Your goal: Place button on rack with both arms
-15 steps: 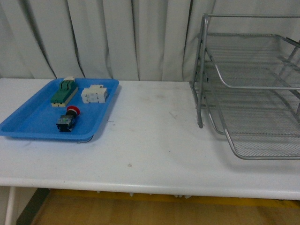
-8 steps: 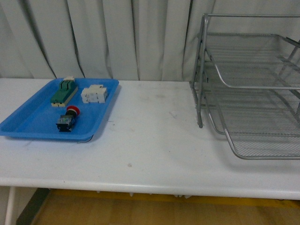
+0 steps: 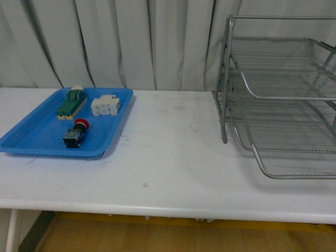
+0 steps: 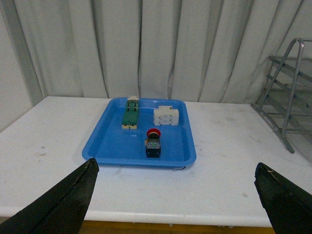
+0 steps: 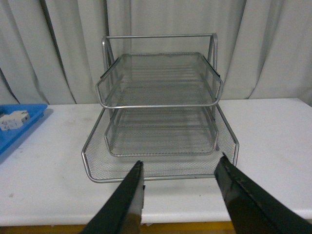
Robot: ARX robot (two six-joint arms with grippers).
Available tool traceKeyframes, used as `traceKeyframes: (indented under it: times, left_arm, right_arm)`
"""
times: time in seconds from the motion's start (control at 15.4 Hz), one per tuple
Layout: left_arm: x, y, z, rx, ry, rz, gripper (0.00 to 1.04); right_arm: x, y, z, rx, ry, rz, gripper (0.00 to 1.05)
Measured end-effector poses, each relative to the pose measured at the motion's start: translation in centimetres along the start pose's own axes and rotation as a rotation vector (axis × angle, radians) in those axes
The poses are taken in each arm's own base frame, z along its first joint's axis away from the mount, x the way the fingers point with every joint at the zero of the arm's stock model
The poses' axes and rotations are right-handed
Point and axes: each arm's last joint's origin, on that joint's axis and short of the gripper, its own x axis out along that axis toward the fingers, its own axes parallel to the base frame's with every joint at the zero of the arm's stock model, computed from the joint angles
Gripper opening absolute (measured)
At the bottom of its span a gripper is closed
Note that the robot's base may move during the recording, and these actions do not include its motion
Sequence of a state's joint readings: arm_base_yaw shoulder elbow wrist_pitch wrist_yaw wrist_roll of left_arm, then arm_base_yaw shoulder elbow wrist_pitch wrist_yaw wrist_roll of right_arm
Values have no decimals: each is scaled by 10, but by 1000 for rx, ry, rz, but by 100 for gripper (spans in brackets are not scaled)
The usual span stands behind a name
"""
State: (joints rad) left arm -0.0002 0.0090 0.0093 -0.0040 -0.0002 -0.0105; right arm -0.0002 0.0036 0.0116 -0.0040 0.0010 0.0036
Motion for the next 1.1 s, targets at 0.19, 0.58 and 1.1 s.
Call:
traceKeyframes:
  times: [0.19, 0.58, 1.1]
  left_arm:
    - [0, 0, 0, 0, 0, 0, 98]
    - [1, -3, 6, -107, 391, -61, 98]
    - [144, -4, 35, -39, 386, -116, 98]
  right_arm:
    - [0, 0, 0, 0, 0, 0, 80]
    - [0, 0, 0, -1, -1, 1, 98]
    - [0, 0, 0, -1, 0, 0, 98]
